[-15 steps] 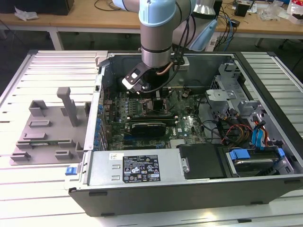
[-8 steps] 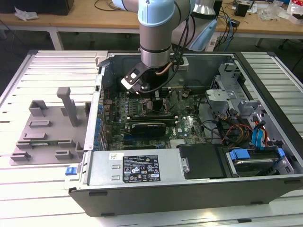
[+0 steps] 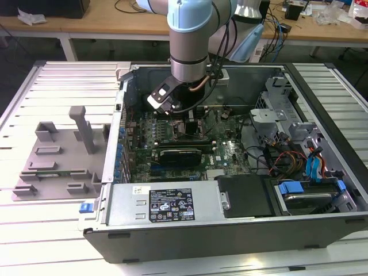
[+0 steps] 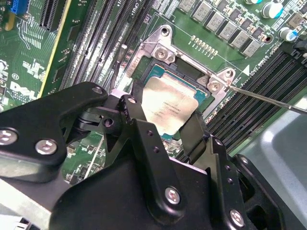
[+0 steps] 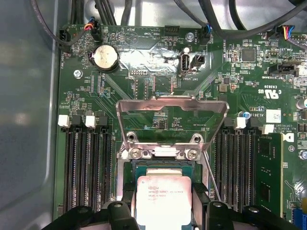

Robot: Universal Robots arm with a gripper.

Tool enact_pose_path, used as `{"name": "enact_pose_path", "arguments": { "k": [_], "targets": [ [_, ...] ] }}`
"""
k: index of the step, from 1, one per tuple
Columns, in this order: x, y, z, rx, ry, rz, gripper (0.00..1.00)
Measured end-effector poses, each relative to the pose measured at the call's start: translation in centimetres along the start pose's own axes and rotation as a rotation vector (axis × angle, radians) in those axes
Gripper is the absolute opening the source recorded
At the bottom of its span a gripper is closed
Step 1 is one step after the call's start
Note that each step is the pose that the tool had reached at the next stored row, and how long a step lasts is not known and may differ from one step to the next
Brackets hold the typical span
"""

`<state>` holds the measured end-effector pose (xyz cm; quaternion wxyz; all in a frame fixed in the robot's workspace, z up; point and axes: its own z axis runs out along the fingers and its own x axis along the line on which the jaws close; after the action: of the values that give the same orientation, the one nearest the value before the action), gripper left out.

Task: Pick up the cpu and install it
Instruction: 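Place the cpu into insertion slot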

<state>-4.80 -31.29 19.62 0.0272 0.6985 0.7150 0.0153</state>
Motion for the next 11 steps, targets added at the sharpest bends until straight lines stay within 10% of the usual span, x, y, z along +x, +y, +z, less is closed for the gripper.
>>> {"name": "enact_pose_path", "arguments": {
  "k": [11],
  "targets": [
    [0.0,0.08,0.09,0.0001,-0.0004,0.006,0.55]
  ]
}}
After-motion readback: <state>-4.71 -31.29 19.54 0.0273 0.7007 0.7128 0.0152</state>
